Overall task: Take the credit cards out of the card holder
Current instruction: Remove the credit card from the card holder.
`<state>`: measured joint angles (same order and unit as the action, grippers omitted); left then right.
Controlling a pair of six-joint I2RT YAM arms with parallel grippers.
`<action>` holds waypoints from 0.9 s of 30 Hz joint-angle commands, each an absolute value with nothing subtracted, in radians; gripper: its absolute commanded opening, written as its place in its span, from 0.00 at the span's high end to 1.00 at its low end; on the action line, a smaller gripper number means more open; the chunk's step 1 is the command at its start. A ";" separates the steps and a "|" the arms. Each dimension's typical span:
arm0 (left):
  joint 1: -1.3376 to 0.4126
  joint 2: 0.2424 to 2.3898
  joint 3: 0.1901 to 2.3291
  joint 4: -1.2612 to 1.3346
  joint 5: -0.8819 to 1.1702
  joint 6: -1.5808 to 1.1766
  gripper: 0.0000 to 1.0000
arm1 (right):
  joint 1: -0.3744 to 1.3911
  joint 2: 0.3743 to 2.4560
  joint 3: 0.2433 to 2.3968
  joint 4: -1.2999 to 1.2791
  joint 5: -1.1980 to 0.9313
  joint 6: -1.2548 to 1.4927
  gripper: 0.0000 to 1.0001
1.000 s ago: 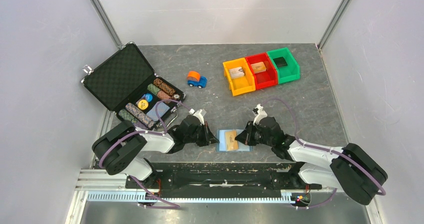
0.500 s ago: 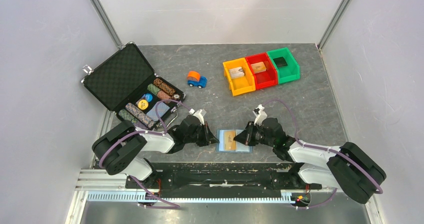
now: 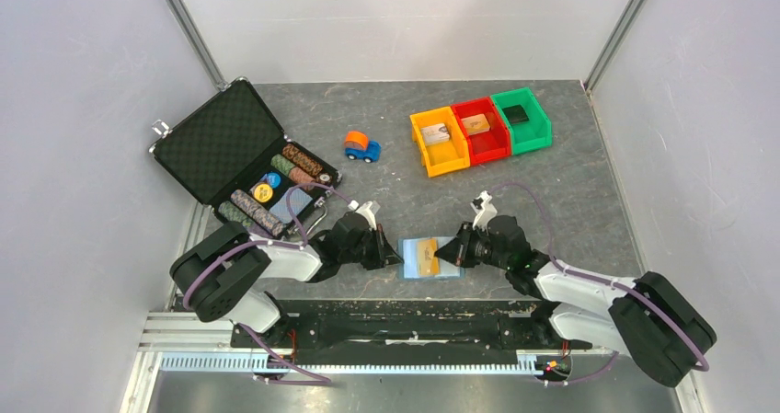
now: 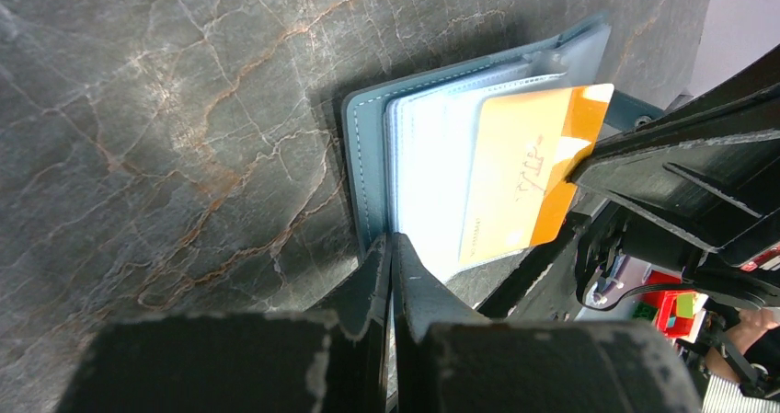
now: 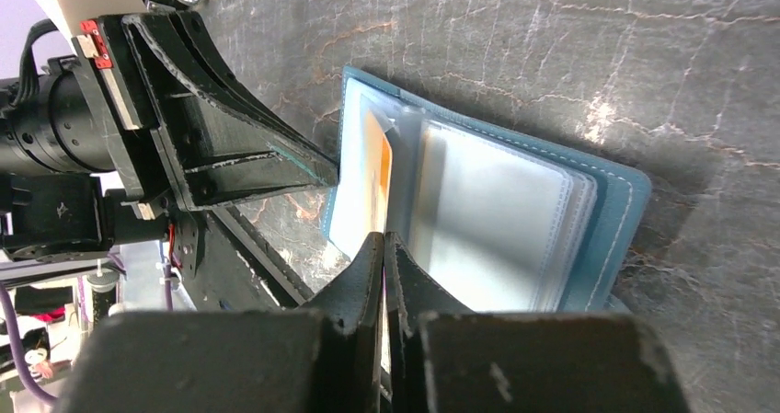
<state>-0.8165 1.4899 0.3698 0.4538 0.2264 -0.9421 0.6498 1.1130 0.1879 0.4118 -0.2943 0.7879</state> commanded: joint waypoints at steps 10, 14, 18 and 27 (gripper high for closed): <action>-0.822 1.499 0.356 0.324 0.150 -0.891 0.93 | 0.608 1.001 0.245 0.251 -0.262 0.732 1.00; -0.822 1.484 0.359 0.319 0.152 -0.893 0.93 | 0.603 0.934 0.294 0.133 -0.177 0.698 1.00; -0.824 1.466 0.363 0.316 0.156 -0.898 0.92 | 0.597 0.886 0.325 0.083 -0.135 0.685 1.00; -0.827 1.390 0.400 0.250 0.163 -0.885 0.84 | 0.586 0.830 0.370 0.072 -0.099 0.688 1.00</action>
